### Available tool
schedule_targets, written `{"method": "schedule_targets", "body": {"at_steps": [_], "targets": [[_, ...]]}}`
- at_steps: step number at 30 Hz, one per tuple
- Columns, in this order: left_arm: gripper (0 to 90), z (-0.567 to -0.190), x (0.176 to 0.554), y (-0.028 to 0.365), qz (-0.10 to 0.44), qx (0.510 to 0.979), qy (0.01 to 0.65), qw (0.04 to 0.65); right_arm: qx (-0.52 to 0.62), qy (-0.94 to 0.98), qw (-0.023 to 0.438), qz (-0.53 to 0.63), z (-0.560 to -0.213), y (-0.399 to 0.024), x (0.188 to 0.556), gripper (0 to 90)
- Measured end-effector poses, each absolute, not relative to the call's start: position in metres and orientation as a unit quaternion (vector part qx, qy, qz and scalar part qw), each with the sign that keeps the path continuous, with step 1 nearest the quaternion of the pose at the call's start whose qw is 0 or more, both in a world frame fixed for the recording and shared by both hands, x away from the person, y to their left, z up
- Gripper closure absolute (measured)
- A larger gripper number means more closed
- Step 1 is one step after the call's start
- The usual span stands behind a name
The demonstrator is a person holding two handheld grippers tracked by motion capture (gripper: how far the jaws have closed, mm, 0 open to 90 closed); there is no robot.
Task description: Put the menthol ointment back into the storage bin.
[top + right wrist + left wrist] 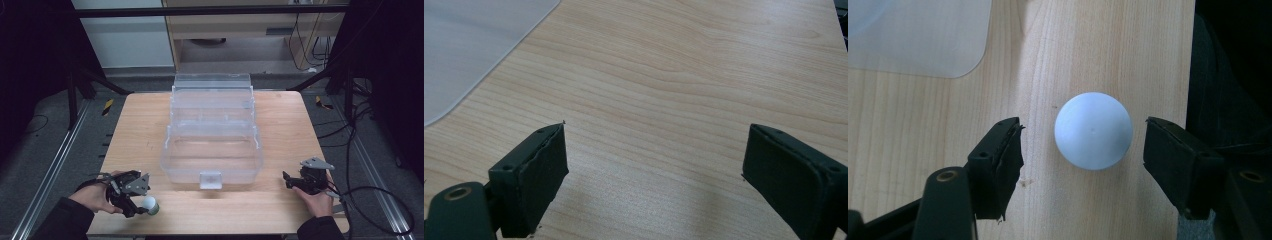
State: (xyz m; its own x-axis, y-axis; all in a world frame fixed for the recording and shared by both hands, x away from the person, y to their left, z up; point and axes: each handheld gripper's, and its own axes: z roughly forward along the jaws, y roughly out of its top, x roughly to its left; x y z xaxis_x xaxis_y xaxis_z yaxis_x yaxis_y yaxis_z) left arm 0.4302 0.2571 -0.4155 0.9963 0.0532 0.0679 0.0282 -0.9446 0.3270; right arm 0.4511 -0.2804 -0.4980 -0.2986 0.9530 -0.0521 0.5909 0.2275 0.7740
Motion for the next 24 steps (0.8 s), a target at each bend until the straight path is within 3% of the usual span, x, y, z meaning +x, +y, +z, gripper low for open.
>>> {"method": "schedule_targets", "body": {"at_steps": [24], "targets": [[49.3,-0.430,0.433,0.239,0.016,0.994,-0.004,0.109,0.523,0.741,0.269,0.325,-0.499,-0.280,0.452,11.2]]}}
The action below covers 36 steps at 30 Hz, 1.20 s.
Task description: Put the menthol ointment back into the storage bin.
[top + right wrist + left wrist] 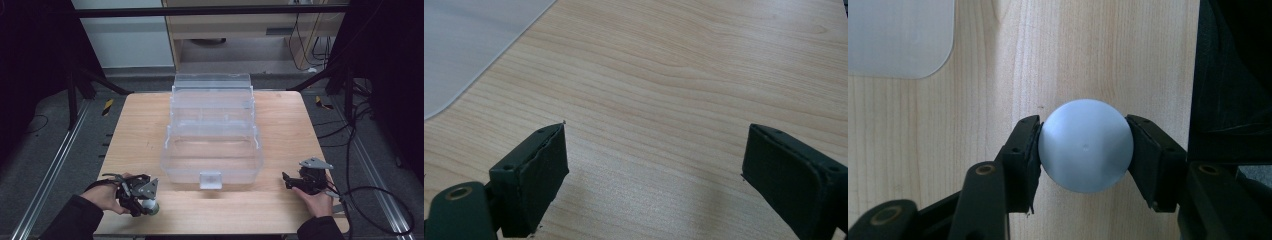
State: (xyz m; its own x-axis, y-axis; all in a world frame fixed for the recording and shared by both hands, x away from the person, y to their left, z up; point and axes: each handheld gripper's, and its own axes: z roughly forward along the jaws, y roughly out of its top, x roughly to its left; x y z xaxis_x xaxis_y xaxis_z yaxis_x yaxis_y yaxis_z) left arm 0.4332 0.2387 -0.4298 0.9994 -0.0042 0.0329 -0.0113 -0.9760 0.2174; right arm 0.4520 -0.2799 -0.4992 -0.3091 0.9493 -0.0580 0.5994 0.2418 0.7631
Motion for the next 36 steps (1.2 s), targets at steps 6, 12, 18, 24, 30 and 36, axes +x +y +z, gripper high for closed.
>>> {"method": "schedule_targets", "body": {"at_steps": [6,12,18,24,30,36], "targets": [[49.9,-0.429,0.434,0.236,0.016,0.995,-0.001,0.102,0.522,0.742,0.268,0.324,-0.499,-0.280,0.452,11.2],[50.0,-0.424,0.437,0.235,0.017,0.995,0.005,0.097,0.523,0.742,0.267,0.323,-0.499,-0.280,0.452,11.2],[50.0,-0.408,0.438,0.238,0.029,0.994,0.009,0.105,0.524,0.742,0.267,0.323,-0.499,-0.280,0.451,11.2],[50.1,-0.391,0.440,0.242,0.038,0.993,0.019,0.107,0.522,0.744,0.267,0.321,-0.500,-0.280,0.452,11.2],[50.1,-0.374,0.443,0.245,0.048,0.992,0.028,0.115,0.520,0.746,0.267,0.320,-0.500,-0.280,0.452,11.2],[50.1,-0.357,0.450,0.246,0.058,0.991,0.038,0.119,0.521,0.747,0.266,0.317,-0.501,-0.279,0.452,11.2]]}}
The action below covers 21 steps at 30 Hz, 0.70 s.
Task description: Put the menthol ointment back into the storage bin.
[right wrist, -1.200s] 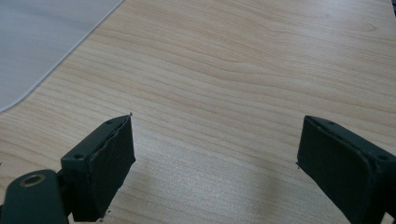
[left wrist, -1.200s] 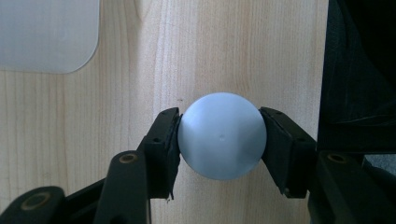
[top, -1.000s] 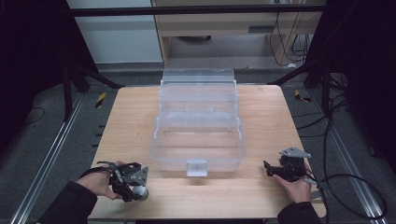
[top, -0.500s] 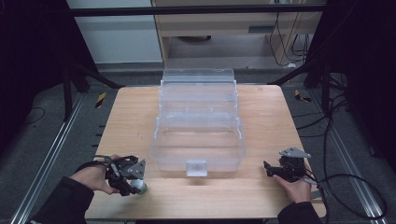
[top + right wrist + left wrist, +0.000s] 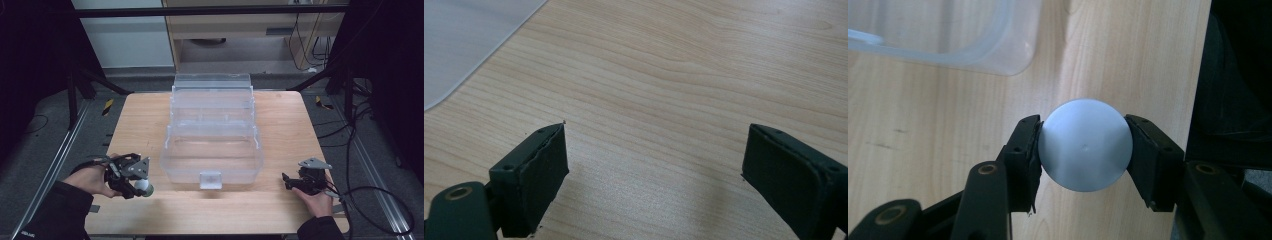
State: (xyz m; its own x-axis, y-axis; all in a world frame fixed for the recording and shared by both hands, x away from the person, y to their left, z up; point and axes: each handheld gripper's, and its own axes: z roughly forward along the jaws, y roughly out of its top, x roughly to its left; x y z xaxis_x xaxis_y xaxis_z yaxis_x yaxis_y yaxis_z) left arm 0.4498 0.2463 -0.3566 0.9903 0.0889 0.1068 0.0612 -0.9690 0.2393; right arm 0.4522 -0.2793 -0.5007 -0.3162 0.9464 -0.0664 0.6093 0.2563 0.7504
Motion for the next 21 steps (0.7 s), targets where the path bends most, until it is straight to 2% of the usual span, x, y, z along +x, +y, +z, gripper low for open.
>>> {"method": "schedule_targets", "body": {"at_steps": [21], "targets": [[50.2,-0.299,0.486,0.233,0.088,0.983,0.055,0.150,0.520,0.749,0.264,0.314,-0.501,-0.279,0.453,11.2]]}}
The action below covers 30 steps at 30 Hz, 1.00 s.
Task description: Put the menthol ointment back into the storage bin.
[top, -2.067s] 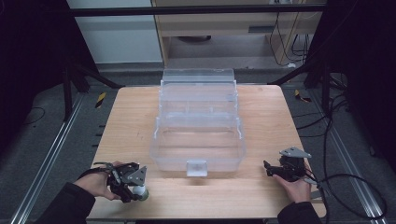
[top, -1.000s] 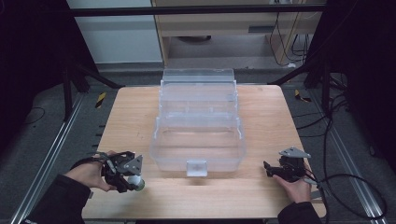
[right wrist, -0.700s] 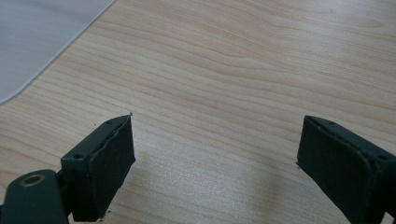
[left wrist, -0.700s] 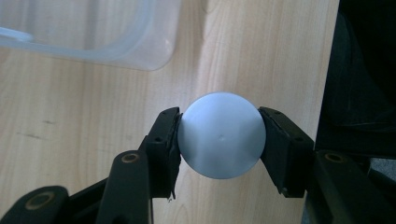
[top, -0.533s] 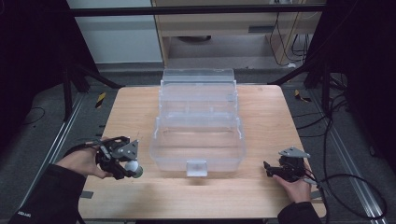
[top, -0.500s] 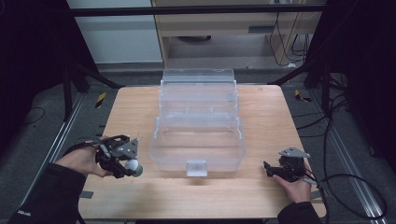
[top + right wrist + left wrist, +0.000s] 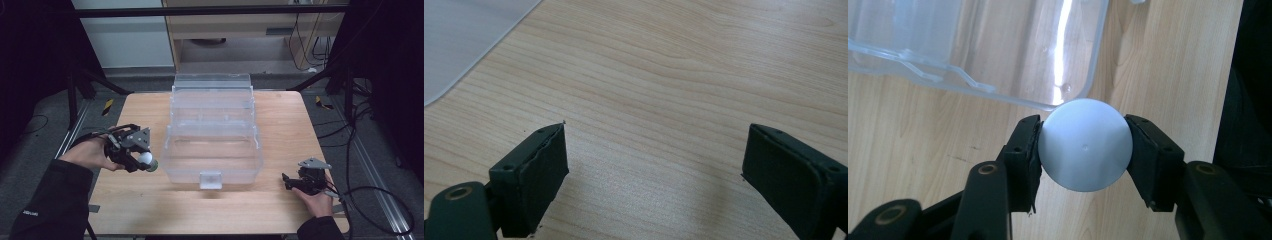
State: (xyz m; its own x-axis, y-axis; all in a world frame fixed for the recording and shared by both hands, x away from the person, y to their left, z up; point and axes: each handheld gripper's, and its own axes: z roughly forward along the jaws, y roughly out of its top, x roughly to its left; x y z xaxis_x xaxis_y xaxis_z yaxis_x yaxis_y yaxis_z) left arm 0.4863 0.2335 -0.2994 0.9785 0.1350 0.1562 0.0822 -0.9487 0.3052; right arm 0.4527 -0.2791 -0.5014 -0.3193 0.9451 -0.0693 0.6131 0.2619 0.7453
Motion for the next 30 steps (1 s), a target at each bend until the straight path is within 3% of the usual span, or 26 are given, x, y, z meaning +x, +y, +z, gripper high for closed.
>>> {"method": "schedule_targets", "body": {"at_steps": [12,30], "targets": [[50.2,-0.288,0.506,0.219,0.086,0.983,0.054,0.151,0.520,0.751,0.265,0.309,-0.502,-0.279,0.453,11.1],[50.2,-0.305,0.527,0.191,0.077,0.986,0.042,0.144,0.517,0.755,0.263,0.306,-0.503,-0.278,0.454,10.9]]}}
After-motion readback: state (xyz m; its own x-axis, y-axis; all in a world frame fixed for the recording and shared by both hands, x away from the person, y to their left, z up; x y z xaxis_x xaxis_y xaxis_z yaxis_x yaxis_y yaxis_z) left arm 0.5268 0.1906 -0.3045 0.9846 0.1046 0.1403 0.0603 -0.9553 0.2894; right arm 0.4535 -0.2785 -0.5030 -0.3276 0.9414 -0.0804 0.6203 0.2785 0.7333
